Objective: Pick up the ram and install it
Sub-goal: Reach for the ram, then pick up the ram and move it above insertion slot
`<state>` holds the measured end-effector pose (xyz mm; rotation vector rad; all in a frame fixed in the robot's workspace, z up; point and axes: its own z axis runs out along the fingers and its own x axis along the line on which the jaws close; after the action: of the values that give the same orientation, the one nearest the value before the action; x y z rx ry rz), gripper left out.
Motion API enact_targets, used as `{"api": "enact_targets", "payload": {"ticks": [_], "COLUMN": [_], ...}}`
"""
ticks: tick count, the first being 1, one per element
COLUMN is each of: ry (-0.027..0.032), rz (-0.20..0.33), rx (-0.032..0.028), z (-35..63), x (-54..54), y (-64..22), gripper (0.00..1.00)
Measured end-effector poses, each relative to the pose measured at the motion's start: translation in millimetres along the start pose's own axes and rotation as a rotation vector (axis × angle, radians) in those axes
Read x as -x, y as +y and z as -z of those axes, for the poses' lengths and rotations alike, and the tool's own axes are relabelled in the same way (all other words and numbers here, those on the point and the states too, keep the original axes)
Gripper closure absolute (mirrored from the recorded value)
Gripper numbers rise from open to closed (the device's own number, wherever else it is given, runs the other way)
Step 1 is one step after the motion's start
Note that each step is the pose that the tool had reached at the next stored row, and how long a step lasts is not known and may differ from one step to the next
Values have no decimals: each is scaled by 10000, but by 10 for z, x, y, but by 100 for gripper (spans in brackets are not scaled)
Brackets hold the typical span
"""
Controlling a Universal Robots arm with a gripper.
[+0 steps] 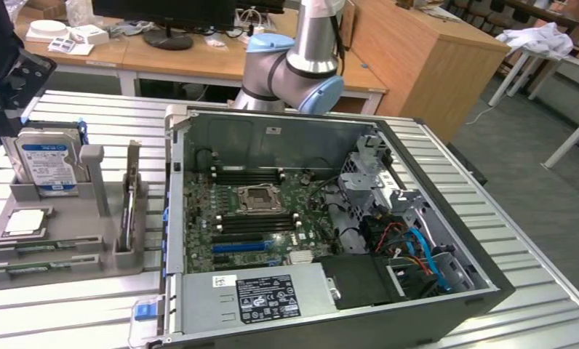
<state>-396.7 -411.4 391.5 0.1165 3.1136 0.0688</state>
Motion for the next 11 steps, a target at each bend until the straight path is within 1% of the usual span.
{"api": "enact_targets", "payload": {"ticks": [11], "ry": [-1], "rz": [0], "rx": [0], "z": [0], "x": [0], "y": [-3], "gripper": [89]}}
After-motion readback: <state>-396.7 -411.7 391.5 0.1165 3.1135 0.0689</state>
